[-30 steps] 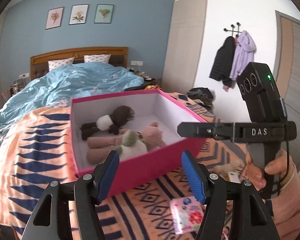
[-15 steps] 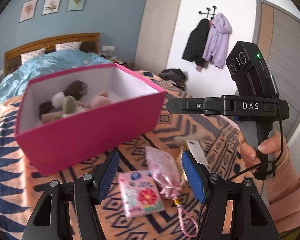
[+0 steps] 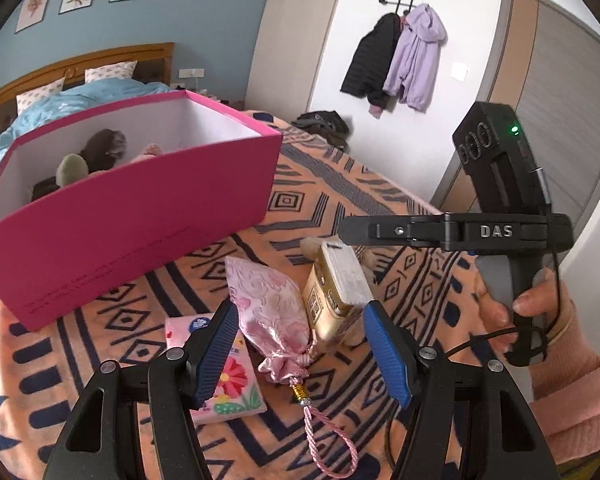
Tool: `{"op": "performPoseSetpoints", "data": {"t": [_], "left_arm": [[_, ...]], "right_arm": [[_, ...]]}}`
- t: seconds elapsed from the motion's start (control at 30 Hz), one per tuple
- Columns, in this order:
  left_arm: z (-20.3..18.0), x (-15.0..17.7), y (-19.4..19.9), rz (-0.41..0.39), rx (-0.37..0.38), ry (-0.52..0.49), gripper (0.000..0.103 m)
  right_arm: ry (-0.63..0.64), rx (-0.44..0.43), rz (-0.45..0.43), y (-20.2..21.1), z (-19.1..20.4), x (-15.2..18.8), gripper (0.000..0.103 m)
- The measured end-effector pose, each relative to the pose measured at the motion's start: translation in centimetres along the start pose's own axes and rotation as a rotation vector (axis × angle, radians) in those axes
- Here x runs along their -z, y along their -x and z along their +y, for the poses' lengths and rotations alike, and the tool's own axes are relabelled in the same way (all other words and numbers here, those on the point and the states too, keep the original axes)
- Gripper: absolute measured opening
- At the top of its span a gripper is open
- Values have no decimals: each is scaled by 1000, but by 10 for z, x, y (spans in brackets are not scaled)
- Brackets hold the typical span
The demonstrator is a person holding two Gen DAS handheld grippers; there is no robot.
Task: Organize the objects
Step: 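Close the right gripper on the gold tea box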
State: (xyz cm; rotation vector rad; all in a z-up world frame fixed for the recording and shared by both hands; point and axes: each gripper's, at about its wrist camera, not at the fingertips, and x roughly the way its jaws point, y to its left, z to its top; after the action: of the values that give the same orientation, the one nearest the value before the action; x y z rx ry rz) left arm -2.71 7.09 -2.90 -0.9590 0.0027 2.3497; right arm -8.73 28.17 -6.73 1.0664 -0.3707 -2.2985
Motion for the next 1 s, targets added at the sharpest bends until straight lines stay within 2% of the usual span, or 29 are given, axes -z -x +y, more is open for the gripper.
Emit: {"op": "performPoseSetpoints", "data": {"t": [0.2, 0.4, 0.63, 0.77, 0.87, 0.97, 1.0], "left_arm": [[15, -1, -22, 57, -48, 26, 66], [28, -1, -27, 74, -47, 56, 64], [25, -2, -38, 94, -84, 26, 47], [27, 0, -40, 82, -115, 32, 42], [30, 0, -38, 79, -173, 32, 41], [34, 2, -37, 85, -267, 22, 38], [37, 2, -35, 84, -268, 34, 38]], "right_arm": [[-10, -11, 2, 2, -1, 9, 62], [-9, -9, -2, 3, -4, 12, 62], [-2, -15, -2, 7, -5, 17, 62], [29, -29, 11, 3, 5, 22, 62], [50, -48, 17, -1, 12, 24, 62], [65, -64, 25, -6, 17, 25, 62], [67, -69, 27, -8, 18, 25, 62]]}}
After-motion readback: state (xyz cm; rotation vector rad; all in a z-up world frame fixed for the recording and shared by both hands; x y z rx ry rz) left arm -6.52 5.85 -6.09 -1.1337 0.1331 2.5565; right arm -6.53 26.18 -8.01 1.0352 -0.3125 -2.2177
